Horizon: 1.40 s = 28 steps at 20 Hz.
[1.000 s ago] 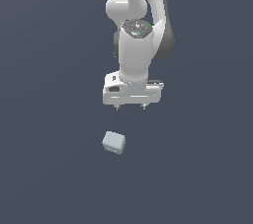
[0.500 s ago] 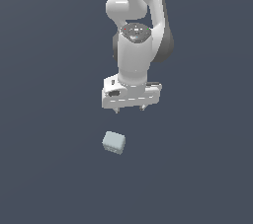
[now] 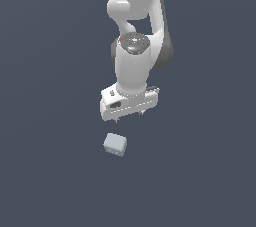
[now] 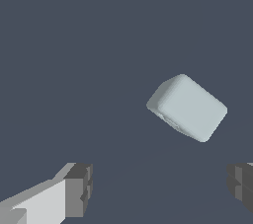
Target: Pick up the object and move it to a goal position.
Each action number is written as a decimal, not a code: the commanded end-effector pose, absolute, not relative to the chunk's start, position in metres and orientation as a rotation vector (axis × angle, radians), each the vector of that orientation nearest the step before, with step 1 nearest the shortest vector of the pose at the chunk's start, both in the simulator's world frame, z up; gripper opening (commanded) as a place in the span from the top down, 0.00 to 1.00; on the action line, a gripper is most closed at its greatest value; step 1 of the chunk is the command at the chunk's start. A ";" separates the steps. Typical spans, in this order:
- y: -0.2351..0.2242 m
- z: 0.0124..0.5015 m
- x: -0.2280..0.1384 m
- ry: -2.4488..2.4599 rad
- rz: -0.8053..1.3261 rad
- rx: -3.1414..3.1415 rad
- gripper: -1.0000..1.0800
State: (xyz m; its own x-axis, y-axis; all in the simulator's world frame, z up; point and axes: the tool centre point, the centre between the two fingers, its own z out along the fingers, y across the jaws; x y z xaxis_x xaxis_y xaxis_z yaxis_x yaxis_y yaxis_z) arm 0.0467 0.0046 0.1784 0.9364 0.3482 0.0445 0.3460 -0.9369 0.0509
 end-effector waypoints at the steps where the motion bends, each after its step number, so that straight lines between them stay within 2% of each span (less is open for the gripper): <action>1: 0.002 0.174 0.052 0.642 0.073 3.030 0.04; 28: -0.038 0.127 0.098 1.600 0.005 2.685 0.04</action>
